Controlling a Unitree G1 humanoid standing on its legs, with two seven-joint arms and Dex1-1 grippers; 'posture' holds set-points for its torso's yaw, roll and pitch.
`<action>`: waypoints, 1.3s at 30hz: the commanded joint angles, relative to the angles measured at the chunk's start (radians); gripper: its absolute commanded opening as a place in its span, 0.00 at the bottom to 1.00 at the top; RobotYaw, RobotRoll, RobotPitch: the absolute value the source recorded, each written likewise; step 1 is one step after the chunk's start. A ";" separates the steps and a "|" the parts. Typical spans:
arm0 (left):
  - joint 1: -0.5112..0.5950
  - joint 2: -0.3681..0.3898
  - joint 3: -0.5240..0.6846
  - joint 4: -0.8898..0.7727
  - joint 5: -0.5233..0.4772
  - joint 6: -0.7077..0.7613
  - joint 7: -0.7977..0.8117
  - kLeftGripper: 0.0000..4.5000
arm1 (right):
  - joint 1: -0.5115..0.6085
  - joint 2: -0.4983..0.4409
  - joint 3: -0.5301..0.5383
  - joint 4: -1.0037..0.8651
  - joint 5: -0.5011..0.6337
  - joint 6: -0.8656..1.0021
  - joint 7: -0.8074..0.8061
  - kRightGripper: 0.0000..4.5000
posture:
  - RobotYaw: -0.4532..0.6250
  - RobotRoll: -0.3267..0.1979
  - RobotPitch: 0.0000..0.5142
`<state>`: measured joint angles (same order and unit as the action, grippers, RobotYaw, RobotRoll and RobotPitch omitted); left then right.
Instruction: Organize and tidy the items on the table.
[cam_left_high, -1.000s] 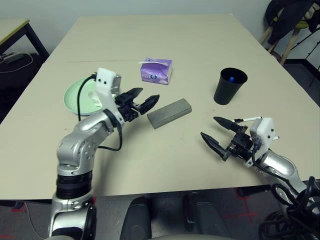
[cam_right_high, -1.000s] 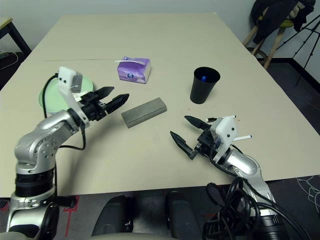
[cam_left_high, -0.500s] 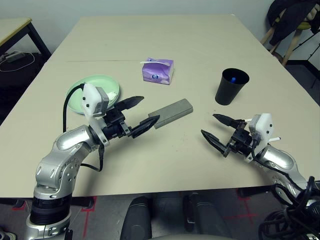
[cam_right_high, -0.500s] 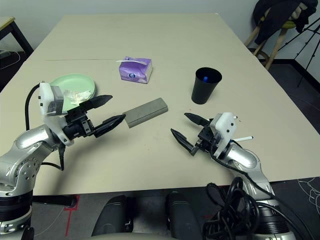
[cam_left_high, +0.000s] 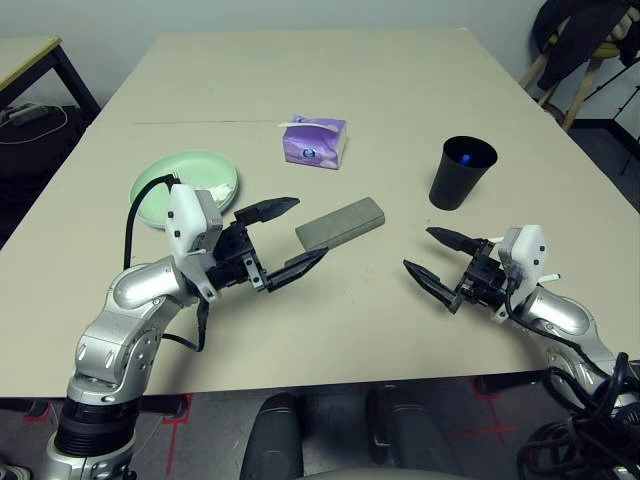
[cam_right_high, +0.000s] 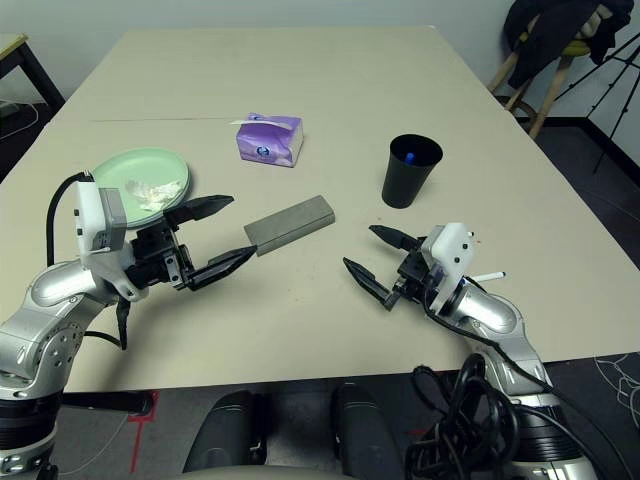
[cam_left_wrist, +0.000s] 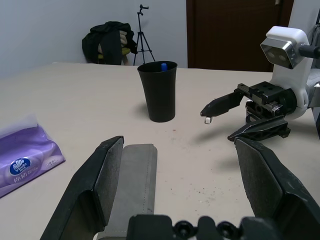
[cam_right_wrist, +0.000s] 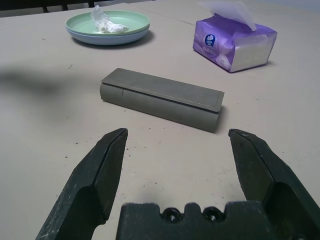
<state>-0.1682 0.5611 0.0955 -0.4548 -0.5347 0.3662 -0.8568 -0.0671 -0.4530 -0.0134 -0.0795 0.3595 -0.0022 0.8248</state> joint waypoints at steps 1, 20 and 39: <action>-0.003 -0.003 -0.013 0.013 0.009 -0.010 0.015 1.00 | -0.001 -0.014 -0.007 0.004 0.000 -0.011 0.019 1.00 | 0.47 0.62 0.18; 0.002 0.001 -0.021 0.032 0.036 -0.046 0.029 1.00 | -0.140 -0.185 -0.018 -0.013 -0.009 0.056 0.131 1.00 | 0.48 0.62 0.17; 0.002 -0.024 -0.063 0.061 0.077 -0.082 0.048 1.00 | -0.414 -0.480 0.103 0.008 -0.155 0.247 0.313 1.00 | 0.48 0.62 0.20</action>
<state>-0.1704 0.5403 0.0531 -0.4109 -0.4688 0.2937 -0.8082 -0.4733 -0.8970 0.0539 -0.0733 0.2406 0.1978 1.0869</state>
